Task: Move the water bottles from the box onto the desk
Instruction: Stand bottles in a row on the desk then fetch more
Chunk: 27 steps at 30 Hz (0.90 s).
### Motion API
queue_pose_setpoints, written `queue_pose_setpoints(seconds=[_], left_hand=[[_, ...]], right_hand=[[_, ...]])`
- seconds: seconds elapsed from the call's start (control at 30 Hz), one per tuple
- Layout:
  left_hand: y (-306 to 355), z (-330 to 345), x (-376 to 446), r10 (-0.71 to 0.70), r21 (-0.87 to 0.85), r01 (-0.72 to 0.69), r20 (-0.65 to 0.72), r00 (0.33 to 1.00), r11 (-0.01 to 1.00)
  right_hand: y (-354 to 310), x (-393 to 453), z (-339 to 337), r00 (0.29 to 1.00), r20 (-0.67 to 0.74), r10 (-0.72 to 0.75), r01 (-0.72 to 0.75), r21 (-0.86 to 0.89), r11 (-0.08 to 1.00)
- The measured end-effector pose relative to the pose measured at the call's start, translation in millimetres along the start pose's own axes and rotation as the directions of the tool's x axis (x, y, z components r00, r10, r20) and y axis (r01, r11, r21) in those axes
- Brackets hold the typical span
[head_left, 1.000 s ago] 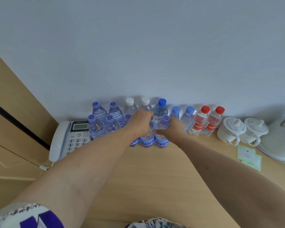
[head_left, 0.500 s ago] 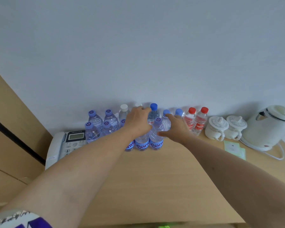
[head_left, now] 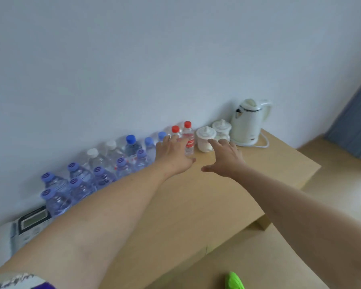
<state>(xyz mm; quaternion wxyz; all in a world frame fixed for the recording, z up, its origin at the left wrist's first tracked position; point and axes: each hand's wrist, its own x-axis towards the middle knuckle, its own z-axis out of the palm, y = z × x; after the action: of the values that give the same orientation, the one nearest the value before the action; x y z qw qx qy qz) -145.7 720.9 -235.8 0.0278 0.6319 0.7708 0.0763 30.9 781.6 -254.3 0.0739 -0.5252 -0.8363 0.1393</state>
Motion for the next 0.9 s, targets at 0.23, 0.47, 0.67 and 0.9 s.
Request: queue_pose_setpoints(seconds=[0.23,0.47,0.67,0.9], left_hand=[[121,4,21,0.197,0.047,-0.199,0.035,0.980,0.979],[286,32,30,0.337,0.011,-0.339,0.062,0.939,0.941],[448,69,18,0.509,-0.025,-0.510,0.116,0.853,0.860],[619,99,-16,0.685,-0.079,-0.682,0.162,0.711,0.727]], right_hand=[[102,-43,-44,0.983,-0.084,0.164,-0.167,-0.034,0.985],[237,-112,-94,0.936,-0.118,0.331,-0.340,-0.074,0.937],[369,-188,-131,0.861,-0.150,0.487,-0.496,-0.031,0.868],[497,-292,-162,0.698,-0.142,0.702,-0.710,-0.006,0.704]])
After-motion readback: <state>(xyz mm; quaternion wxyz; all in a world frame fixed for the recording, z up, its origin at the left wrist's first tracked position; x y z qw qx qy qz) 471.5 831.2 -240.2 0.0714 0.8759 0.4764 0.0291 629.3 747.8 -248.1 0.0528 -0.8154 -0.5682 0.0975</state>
